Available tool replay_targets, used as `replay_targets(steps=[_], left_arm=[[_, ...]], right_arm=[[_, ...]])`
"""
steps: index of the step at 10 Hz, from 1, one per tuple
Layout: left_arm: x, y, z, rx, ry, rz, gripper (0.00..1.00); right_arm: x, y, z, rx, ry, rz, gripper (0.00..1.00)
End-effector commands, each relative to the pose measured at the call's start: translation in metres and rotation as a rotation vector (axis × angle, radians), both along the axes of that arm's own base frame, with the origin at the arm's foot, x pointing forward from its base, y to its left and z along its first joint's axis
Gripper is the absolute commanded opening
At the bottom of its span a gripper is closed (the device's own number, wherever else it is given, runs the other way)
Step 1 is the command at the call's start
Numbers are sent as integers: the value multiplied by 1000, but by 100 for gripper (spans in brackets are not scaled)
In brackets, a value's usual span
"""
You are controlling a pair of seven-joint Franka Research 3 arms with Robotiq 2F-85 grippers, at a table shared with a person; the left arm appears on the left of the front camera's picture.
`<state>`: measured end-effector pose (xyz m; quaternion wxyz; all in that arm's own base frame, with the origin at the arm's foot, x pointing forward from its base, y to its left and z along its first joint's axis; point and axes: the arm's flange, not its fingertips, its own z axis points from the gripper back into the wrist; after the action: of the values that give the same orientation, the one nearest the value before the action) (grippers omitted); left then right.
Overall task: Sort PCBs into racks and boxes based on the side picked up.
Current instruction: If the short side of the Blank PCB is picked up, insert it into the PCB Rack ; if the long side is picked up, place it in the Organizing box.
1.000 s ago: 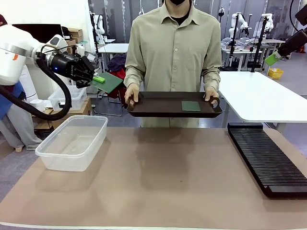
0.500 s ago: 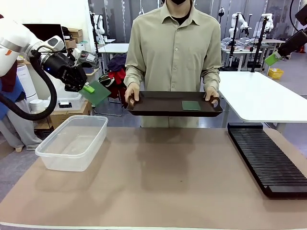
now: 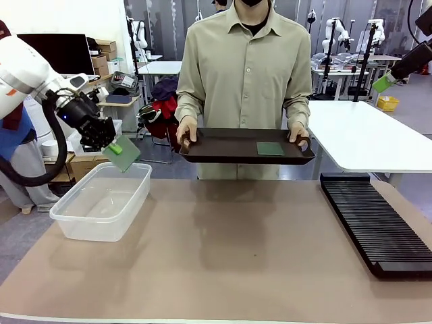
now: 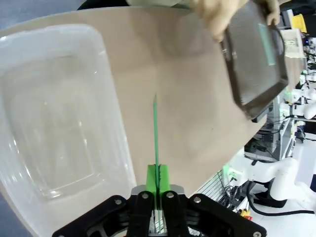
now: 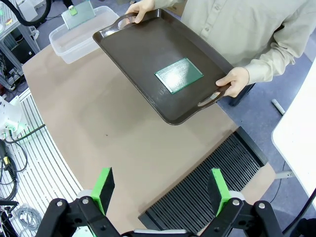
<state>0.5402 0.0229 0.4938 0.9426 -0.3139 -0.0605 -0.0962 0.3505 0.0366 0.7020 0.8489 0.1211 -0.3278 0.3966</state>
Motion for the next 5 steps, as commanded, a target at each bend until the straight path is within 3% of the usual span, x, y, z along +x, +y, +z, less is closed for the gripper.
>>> replay_targets(steps=[1, 5], left_arm=[[-12, 0, -14, 54, 15, 24, 2], [-17, 7, -62, 146, 12, 57, 2]], right_arm=[[-2, 1, -1, -6, 1, 6, 100], [-2, 1, -1, -6, 1, 6, 100]])
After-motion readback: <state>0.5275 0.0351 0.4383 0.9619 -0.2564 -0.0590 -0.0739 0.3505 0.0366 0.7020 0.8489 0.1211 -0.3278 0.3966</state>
